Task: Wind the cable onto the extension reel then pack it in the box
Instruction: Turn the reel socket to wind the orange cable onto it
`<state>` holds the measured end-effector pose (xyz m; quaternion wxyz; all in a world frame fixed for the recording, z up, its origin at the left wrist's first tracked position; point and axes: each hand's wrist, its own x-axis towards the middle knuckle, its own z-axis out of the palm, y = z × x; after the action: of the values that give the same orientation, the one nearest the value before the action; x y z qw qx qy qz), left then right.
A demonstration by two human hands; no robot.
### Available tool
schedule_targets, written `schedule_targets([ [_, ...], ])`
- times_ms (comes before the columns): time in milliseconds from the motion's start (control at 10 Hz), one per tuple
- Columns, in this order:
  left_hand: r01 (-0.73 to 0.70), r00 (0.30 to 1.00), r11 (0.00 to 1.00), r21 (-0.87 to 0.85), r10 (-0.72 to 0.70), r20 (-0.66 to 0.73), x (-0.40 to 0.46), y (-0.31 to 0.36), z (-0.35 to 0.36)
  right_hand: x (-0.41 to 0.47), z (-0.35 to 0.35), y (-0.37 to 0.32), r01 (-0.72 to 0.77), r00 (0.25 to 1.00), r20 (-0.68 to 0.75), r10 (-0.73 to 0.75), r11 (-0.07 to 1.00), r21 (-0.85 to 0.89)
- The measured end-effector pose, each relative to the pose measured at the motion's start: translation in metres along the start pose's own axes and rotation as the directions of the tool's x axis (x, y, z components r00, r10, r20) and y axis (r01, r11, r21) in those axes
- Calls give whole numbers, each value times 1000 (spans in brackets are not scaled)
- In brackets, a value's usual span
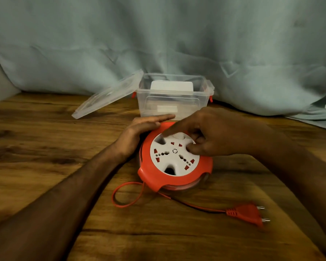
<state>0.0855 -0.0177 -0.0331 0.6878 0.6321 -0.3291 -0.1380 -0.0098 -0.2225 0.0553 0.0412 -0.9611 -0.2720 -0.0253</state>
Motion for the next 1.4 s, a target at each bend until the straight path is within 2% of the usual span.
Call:
schedule_targets([
  [100,66,998,998,-4,-66,-9,0,3,0,-3,1,-6,27,1000,14,-25,993,-117],
  [200,93,995,995,22,-94,38,0,4,6,-5,-3,-9,40,997,74,-28,986,-162],
  [300,61,997,998,24,-62,47,-2,7,12,-6,-7,-8,28,996,93,-14,988,-155],
  [500,38,999,998,-43,-39,-31,-2,6,12,-3,-4,1,-15,998,55,19,997,-78],
  [600,51,997,997,-61,-55,-58,-1,4,10,-2,-1,2,-31,998,46,35,995,-98],
  [800,13,983,996,-87,-29,-183,3,1,10,-1,6,0,-76,997,-38,71,981,-180],
  [1000,-19,971,997,-70,2,-238,4,-1,12,4,17,-2,-147,983,-132,124,972,-182],
  [1200,-55,962,998,-30,45,-269,5,0,14,7,24,-3,-225,961,-206,185,956,-188],
  [1400,-41,978,998,48,50,-201,3,1,12,7,28,-10,-281,942,-236,237,944,-172],
])
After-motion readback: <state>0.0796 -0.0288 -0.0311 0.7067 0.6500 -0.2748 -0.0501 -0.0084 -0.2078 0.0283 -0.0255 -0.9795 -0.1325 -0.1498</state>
